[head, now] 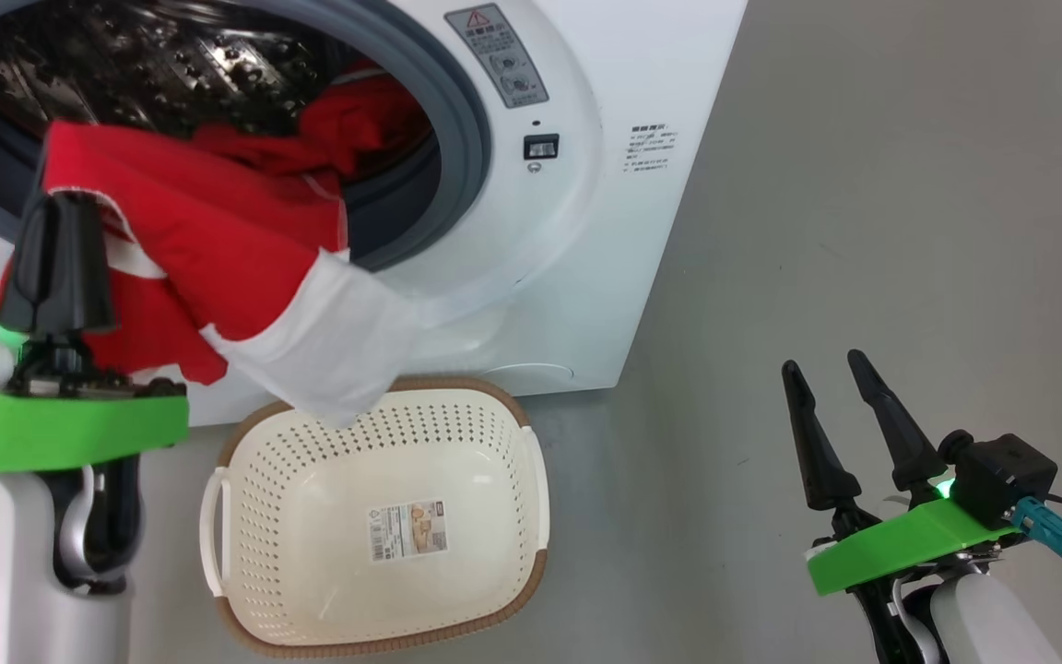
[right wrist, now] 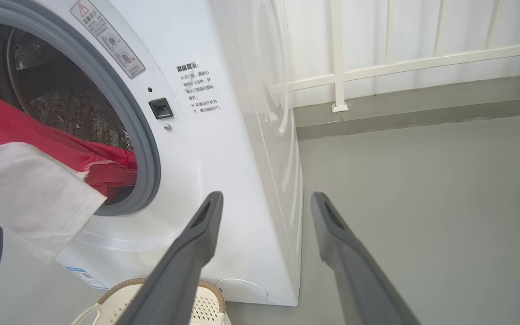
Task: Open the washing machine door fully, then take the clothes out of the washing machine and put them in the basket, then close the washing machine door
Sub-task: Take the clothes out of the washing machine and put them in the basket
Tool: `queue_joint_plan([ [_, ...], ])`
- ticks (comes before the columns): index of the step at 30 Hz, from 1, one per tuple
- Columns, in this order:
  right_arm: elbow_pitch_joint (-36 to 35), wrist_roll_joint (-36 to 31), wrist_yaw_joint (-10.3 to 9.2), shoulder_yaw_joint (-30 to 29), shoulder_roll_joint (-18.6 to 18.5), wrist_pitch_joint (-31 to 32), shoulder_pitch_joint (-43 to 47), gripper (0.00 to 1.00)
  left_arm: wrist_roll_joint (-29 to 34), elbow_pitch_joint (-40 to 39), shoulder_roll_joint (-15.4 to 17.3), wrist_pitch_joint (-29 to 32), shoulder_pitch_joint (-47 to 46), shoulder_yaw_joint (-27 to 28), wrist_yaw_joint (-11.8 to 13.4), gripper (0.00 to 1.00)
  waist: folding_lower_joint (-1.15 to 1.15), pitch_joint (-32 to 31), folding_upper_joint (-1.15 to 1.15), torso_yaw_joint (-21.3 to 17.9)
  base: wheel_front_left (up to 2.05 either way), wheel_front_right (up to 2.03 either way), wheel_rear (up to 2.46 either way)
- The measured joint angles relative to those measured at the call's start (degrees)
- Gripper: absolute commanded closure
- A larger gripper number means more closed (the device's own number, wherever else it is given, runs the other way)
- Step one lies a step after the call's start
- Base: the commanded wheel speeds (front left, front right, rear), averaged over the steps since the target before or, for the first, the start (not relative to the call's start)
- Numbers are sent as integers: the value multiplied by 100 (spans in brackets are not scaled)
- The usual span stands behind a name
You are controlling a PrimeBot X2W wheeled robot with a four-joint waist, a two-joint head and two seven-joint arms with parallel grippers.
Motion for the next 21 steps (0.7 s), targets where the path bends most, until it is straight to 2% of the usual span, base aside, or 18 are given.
queue_joint_plan([
  [21,-12,1,-1,-26,0,0,0,0,58,-1497,-163,-1,636,124,-3,100,0,125,0,-5,0,0,0],
])
